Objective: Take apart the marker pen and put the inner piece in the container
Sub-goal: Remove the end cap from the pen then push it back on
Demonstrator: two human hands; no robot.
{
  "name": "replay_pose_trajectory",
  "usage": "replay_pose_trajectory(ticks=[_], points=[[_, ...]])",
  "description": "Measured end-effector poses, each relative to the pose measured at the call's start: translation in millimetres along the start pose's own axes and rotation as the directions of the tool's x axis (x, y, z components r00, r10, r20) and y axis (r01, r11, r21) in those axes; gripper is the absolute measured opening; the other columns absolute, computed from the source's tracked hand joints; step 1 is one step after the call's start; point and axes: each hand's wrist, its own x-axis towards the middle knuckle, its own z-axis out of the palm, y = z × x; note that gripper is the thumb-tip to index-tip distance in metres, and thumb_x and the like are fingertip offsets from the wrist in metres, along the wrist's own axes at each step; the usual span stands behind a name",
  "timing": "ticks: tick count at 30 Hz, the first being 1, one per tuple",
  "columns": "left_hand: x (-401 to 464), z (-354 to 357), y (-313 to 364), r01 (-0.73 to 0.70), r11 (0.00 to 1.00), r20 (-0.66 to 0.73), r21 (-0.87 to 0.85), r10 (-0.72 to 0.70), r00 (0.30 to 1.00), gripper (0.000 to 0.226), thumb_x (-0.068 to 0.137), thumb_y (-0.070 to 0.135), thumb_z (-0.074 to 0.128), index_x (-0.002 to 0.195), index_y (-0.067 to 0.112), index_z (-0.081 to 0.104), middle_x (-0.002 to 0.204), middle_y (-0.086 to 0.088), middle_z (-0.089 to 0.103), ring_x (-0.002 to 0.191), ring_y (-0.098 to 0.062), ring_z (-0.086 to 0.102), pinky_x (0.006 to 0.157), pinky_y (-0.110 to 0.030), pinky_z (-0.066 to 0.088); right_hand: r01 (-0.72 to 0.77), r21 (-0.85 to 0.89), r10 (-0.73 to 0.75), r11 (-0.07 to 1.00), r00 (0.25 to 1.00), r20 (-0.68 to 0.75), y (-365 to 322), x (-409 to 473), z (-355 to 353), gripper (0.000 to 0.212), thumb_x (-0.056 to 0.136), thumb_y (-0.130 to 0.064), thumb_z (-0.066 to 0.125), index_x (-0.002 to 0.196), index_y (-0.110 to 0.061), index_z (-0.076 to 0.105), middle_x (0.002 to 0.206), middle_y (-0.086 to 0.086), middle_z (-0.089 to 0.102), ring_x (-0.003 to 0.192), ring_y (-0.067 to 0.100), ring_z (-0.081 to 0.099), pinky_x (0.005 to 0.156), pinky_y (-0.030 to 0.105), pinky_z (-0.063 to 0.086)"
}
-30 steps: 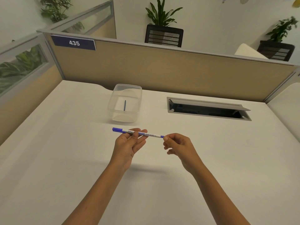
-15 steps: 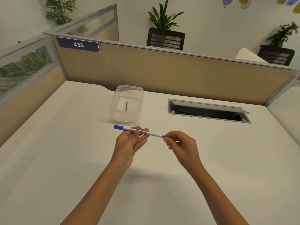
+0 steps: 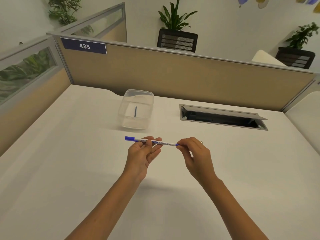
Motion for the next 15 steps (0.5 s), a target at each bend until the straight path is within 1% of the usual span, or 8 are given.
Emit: replay_pose_trajectory(ticks=[2, 4, 6, 7, 9, 10, 12, 15], points=[[-0.5, -1.2, 0.7, -0.009, 1.0, 0.009, 0.008, 0.009, 1.0, 0.014, 0.094, 0.01, 0.047, 0.096, 0.006, 0.061, 0.083, -0.002, 0.078, 0.083, -0.021, 0.073, 0.06, -0.023, 0.057, -0.025, 0.019, 0.025, 0.999, 1.0, 0.0, 0.8, -2.3, 0.1, 0.003, 0.083, -0.007, 0.066, 0.086, -0.008, 0.066, 0.078, 0.002, 0.068, 0.065, 0.013, 0.057, 0.062, 0.013, 0.04], [-0.4, -1.6, 2.0, -0.039, 0.999, 0.029, 0.022, 0.039, 0.999, 0.014, 0.094, 0.01, 0.048, 0.095, 0.006, 0.061, 0.084, -0.002, 0.078, 0.085, -0.021, 0.073, 0.061, -0.023, 0.057, -0.255, 0.232, 0.251, 0.938, 0.967, 0.047, -2.2, -3.6, 0.4, 0.005, 0.085, -0.011, 0.066, 0.087, -0.015, 0.068, 0.076, -0.007, 0.067, 0.065, 0.008, 0.059, 0.061, 0.014, 0.047], [-0.4, -1.2, 3.4, -0.076, 0.997, 0.051, 0.032, 0.074, 0.996, 0.013, 0.093, 0.011, 0.049, 0.094, 0.007, 0.061, 0.086, -0.002, 0.078, 0.086, -0.021, 0.073, 0.063, -0.023, 0.057, -0.51, 0.465, 0.478, 0.724, 0.857, 0.194, -4.0, -3.1, 0.8, 0.005, 0.086, -0.018, 0.065, 0.085, -0.021, 0.069, 0.069, -0.009, 0.068, 0.063, 0.009, 0.063, 0.06, 0.016, 0.052], [-0.4, -0.9, 3.9, -0.095, 0.995, 0.06, 0.037, 0.093, 0.994, 0.012, 0.093, 0.011, 0.049, 0.093, 0.008, 0.061, 0.086, -0.002, 0.078, 0.087, -0.021, 0.072, 0.064, -0.023, 0.057, -0.585, 0.528, 0.537, 0.616, 0.802, 0.262, -4.0, -2.8, 0.8, 0.006, 0.086, -0.021, 0.064, 0.084, -0.021, 0.07, 0.067, -0.006, 0.069, 0.062, 0.01, 0.063, 0.059, 0.017, 0.052], [-0.7, -0.8, 4.3, -0.134, 0.989, 0.08, 0.056, 0.13, 0.988, 0.012, 0.093, 0.011, 0.05, 0.092, 0.009, 0.061, 0.087, -0.002, 0.078, 0.088, -0.021, 0.072, 0.065, -0.023, 0.057, -0.655, 0.606, 0.57, 0.451, 0.734, 0.369, -4.2, -2.2, 0.4, 0.011, 0.086, -0.024, 0.065, 0.083, -0.016, 0.071, 0.064, -0.003, 0.068, 0.061, 0.013, 0.063, 0.058, 0.018, 0.052], [-1.1, -0.9, 4.2, -0.152, 0.986, 0.089, 0.067, 0.145, 0.985, 0.011, 0.093, 0.01, 0.05, 0.092, 0.01, 0.061, 0.087, -0.001, 0.078, 0.088, -0.02, 0.072, 0.065, -0.023, 0.057, -0.666, 0.629, 0.57, 0.401, 0.719, 0.398, -4.9, -1.3, 0.2, 0.013, 0.086, -0.025, 0.065, 0.083, -0.014, 0.071, 0.063, -0.002, 0.068, 0.061, 0.014, 0.063, 0.058, 0.018, 0.052], [-1.9, -1.0, 3.5, -0.176, 0.981, 0.103, 0.086, 0.167, 0.981, 0.011, 0.093, 0.01, 0.05, 0.091, 0.01, 0.061, 0.088, -0.002, 0.078, 0.089, -0.021, 0.072, 0.067, -0.023, 0.057, -0.666, 0.648, 0.572, 0.37, 0.713, 0.407, -6.3, -0.1, 0.8, 0.014, 0.086, -0.024, 0.064, 0.083, -0.013, 0.071, 0.063, -0.003, 0.068, 0.06, 0.013, 0.063, 0.057, 0.019, 0.052], [-3.9, -0.5, 2.1, -0.187, 0.977, 0.102, 0.102, 0.177, 0.979, 0.011, 0.093, 0.011, 0.05, 0.092, 0.01, 0.061, 0.089, -0.002, 0.077, 0.09, -0.022, 0.072, 0.066, -0.023, 0.057, -0.646, 0.618, 0.58, 0.448, 0.736, 0.349, -7.5, 0.9, 1.8, 0.009, 0.087, -0.022, 0.063, 0.083, -0.018, 0.07, 0.063, -0.004, 0.067, 0.059, 0.009, 0.061, 0.058, 0.018, 0.053]])
